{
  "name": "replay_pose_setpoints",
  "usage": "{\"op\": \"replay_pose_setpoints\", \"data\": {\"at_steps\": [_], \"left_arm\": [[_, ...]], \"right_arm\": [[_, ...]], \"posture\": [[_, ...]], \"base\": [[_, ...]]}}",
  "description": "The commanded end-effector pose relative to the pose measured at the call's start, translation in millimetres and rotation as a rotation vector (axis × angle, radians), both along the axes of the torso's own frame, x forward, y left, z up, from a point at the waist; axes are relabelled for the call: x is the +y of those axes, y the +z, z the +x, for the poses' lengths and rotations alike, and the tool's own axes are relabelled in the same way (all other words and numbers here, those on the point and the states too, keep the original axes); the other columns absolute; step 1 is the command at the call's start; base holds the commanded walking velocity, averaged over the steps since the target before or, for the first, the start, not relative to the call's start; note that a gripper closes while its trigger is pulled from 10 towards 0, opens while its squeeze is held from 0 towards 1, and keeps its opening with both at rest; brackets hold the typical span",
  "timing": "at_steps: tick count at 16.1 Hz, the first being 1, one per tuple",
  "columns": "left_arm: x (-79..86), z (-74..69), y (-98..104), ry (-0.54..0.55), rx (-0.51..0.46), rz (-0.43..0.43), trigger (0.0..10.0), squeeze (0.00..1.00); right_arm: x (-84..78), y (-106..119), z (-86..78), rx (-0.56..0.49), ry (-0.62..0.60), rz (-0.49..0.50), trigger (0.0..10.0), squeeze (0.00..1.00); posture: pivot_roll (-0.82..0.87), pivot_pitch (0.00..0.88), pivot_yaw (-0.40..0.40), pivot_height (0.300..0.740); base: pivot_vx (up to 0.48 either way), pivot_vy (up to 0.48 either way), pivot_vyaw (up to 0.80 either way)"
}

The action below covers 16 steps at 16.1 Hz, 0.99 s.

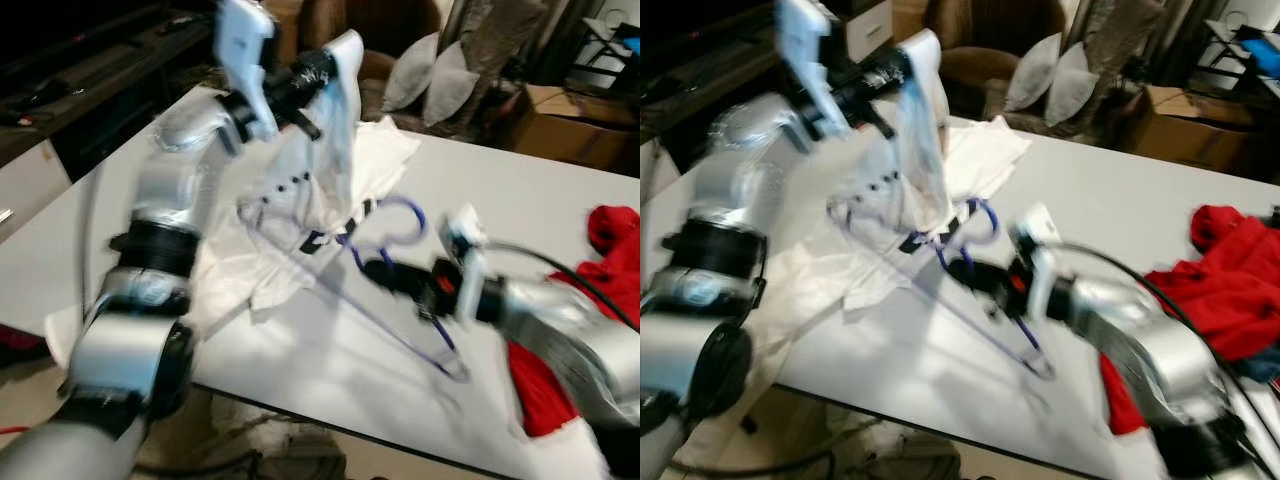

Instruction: Hang hanger

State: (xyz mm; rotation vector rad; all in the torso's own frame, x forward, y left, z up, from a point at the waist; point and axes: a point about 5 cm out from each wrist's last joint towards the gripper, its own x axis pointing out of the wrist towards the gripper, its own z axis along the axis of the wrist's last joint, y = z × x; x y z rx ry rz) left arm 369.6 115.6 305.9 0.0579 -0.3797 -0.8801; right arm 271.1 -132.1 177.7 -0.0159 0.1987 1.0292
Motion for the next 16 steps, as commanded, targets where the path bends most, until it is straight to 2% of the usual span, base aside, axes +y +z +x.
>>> {"op": "replay_pose_setpoints", "data": {"at_steps": [1, 3, 5, 6, 7, 8, 9, 10, 11, 12, 13, 14, 15, 16], "left_arm": [[9.5, -6.2, -4.5, 0.011, 0.039, -0.016, 10.0, 0.0], [28.8, -22.0, -26.6, 0.052, 0.123, -0.003, 10.0, 0.0], [42.4, -38.1, -23.0, 0.076, 0.134, -0.037, 10.0, 0.0], [44.2, -40.7, -20.9, 0.077, 0.135, -0.047, 10.0, 0.0], [53.6, -45.0, -11.7, 0.101, 0.119, -0.089, 10.0, 0.0], [60.9, -46.6, -4.3, 0.124, 0.1, -0.113, 10.0, 0.0], [66.4, -45.3, 4.6, 0.149, 0.066, -0.134, 10.0, 0.0], [73.2, -42.8, 19.4, 0.185, 0.01, -0.178, 10.0, 0.0], [76.6, -41.6, 25.3, 0.204, -0.01, -0.205, 10.0, 0.0], [88.5, -40.5, 47.0, 0.264, -0.089, -0.311, 10.0, 0.0], [94.6, -42.4, 58.3, 0.279, -0.136, -0.373, 10.0, 0.0], [108.7, -51.6, 75.6, 0.295, -0.205, -0.497, 10.0, 0.0], [116.7, -55.6, 75.6, 0.314, -0.22, -0.524, 10.0, 0.0], [119.2, -55.9, 68.2, 0.325, -0.201, -0.519, 10.0, 0.0]], "right_arm": [[1.5, 1.0, 11.6, -0.026, -0.035, -0.011, 10.0, 0.0], [12.0, 3.5, 39.8, -0.075, -0.095, -0.016, 10.0, 0.0], [18.9, 16.5, 61.4, -0.121, -0.123, 0.014, 10.0, 0.0], [19.9, 18.0, 64.5, -0.128, -0.125, 0.015, 10.0, 0.0], [24.9, 17.3, 74.5, -0.157, -0.089, -0.055, 10.0, 0.0], [27.1, 13.0, 84.9, -0.187, -0.064, -0.166, 10.0, 0.0], [25.3, 13.3, 98.5, -0.223, -0.082, -0.268, 10.0, 0.0], [20.2, 27.3, 117.2, -0.348, -0.14, -0.441, 10.0, 0.0], [17.9, 37.9, 124.3, -0.397, -0.178, -0.478, 10.0, 0.0], [14.4, 97.7, 140.1, -0.605, -0.377, -0.407, 10.0, 0.0], [12.7, 133.0, 141.8, -0.721, -0.479, -0.309, 10.0, 0.0], [5.5, 191.7, 134.5, -0.921, -0.595, -0.1, 10.0, 0.0], [3.6, 200.6, 131.5, -0.991, -0.599, -0.101, 10.0, 0.0], [5.8, 187.3, 133.8, -0.981, -0.57, -0.144, 10.0, 0.0]], "posture": [[-0.04, 0.0, -0.074, 0.74], [-0.03, 0.0, -0.085, 0.74], [-0.02, 0.0, -0.118, 0.74], [-0.02, 0.0, -0.118, 0.74], [-0.02, 0.0, -0.124, 0.74], [-0.02, 0.0, -0.124, 0.74], [-0.02, 0.0, -0.125, 0.74], [-0.02, 0.0, -0.125, 0.74], [-0.02, 0.0, -0.12, 0.74], [-0.01, 0.0, -0.126, 0.74], [-0.01, 0.0, -0.13, 0.74], [-0.01, 0.0, -0.138, 0.74], [-0.01, 0.0, -0.138, 0.74], [-0.01, 0.0, -0.138, 0.74]], "base": [[0.0, 0.0, 0.0], [0.0, 0.0, 0.0], [0.0, 0.0, 0.0], [0.0, 0.0, 0.0], [0.0, 0.0, 0.0], [0.0, 0.0, 0.0], [0.0, 0.0, 0.0], [0.0, 0.0, 0.0], [0.0, 0.0, 0.0], [0.0, 0.0, 0.0], [0.0, 0.0, 0.0], [0.0, 0.0, 0.0], [0.0, 0.0, 0.0], [0.0, 0.0, 0.0]]}}
